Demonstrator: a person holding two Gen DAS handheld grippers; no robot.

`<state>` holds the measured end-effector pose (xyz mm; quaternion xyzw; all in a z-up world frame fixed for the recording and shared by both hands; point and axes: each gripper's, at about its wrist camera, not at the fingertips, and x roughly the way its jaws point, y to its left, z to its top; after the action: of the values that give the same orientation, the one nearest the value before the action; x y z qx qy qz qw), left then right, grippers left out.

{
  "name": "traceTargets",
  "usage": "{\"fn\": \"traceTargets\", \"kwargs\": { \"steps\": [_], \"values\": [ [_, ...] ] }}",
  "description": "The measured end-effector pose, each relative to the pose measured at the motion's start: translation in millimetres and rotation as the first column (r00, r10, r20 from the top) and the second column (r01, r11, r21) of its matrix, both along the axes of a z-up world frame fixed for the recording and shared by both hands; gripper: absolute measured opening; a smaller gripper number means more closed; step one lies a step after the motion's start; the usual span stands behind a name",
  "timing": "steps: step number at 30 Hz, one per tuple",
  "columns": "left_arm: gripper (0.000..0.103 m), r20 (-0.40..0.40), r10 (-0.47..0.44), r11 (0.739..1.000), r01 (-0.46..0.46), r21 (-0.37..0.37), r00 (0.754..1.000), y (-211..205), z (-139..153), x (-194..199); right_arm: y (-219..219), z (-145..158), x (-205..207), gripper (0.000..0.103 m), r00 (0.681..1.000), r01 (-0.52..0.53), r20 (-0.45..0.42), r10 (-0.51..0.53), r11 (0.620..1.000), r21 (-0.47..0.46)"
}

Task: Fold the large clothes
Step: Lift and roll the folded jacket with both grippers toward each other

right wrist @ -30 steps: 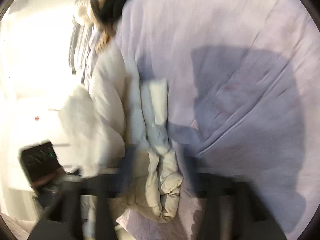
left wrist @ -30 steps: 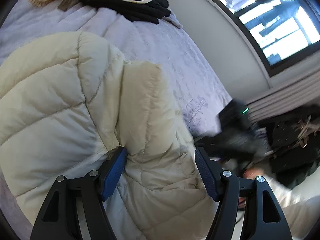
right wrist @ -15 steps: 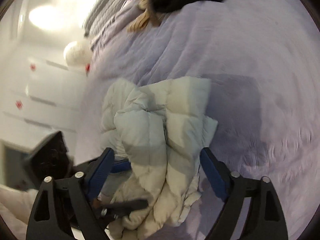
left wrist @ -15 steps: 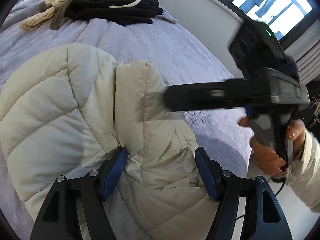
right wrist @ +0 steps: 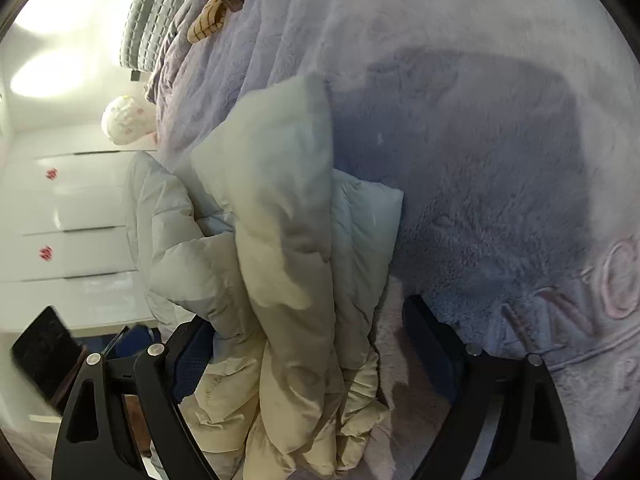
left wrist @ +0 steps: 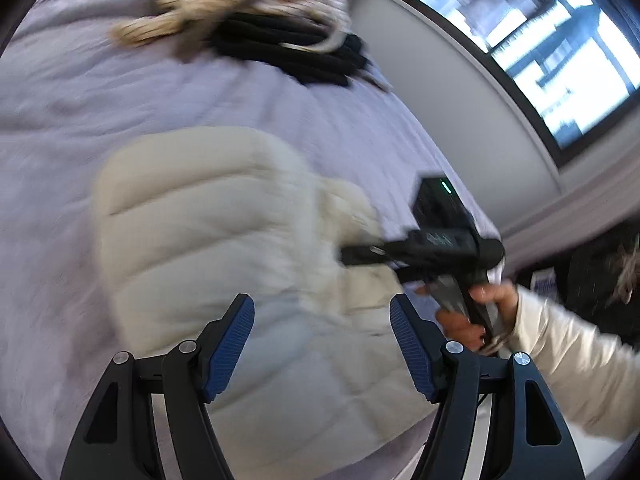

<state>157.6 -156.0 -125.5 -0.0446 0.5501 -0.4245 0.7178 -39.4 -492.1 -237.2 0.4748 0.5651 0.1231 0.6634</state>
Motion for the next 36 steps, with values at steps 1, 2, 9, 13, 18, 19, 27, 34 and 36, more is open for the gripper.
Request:
{"fn": "traceTargets", "kwargs": {
  "steps": [1, 2, 9, 13, 18, 19, 27, 34, 36],
  "values": [
    [0.079, -0.015, 0.036, 0.999, -0.036, -0.001, 0.999, 10.8, -2.4, 7.7, 4.3, -3.3, 1.3, 0.091, 1.000, 0.002, 0.003, -0.002, 1.000, 0.015],
    [0.080, -0.043, 0.089, 0.996, -0.089, -0.003, 0.995, 25.9, -6.7, 18.0, 5.7, -6.1, 2.0, 0.091, 1.000, 0.003, 0.005, -0.003, 1.000, 0.029],
    [0.080, -0.486, 0.181, 0.928, -0.311, -0.202, 0.855, 111.0, -87.2, 60.8, 0.7, -16.6, -3.7, 0.091, 1.000, -0.004, 0.014, 0.003, 0.996, 0.087],
    [0.080, -0.566, 0.142, 0.913, -0.328, -0.242, 0.812, 109.9, -129.2, 60.4, 1.1, -22.1, -1.9, 0.091, 1.000, -0.011, 0.027, 0.008, 0.995, 0.104],
    [0.086, -0.543, 0.120, 0.916, -0.304, -0.262, 0.831, 90.3, -139.8, 55.8, 6.5, -27.1, 9.4, 0.091, 0.999, -0.018, 0.037, 0.013, 0.991, 0.132],
    [0.086, -0.534, 0.123, 0.920, -0.297, -0.254, 0.837, 86.2, -141.1, 56.2, 8.0, -26.5, 10.9, 0.091, 0.999, -0.021, 0.037, 0.016, 0.991, 0.134],
    [0.099, -0.389, 0.166, 0.968, -0.226, -0.112, 0.906, 38.4, -132.3, 52.4, 21.8, -29.6, 25.6, 0.091, 0.999, -0.014, 0.049, 0.006, 0.986, 0.167],
    [0.093, -0.278, 0.205, 0.978, -0.209, 0.017, 0.938, 20.4, -116.7, 42.8, 29.6, -34.4, 21.3, 0.060, 0.998, 0.050, 0.022, -0.056, 0.977, 0.205],
    [0.084, -0.233, 0.195, 0.981, -0.192, 0.036, 0.953, 14.3, -108.3, 37.9, 30.6, -32.4, 14.2, 0.049, 0.996, 0.078, 0.029, -0.086, 0.974, 0.215]
  ]
}}
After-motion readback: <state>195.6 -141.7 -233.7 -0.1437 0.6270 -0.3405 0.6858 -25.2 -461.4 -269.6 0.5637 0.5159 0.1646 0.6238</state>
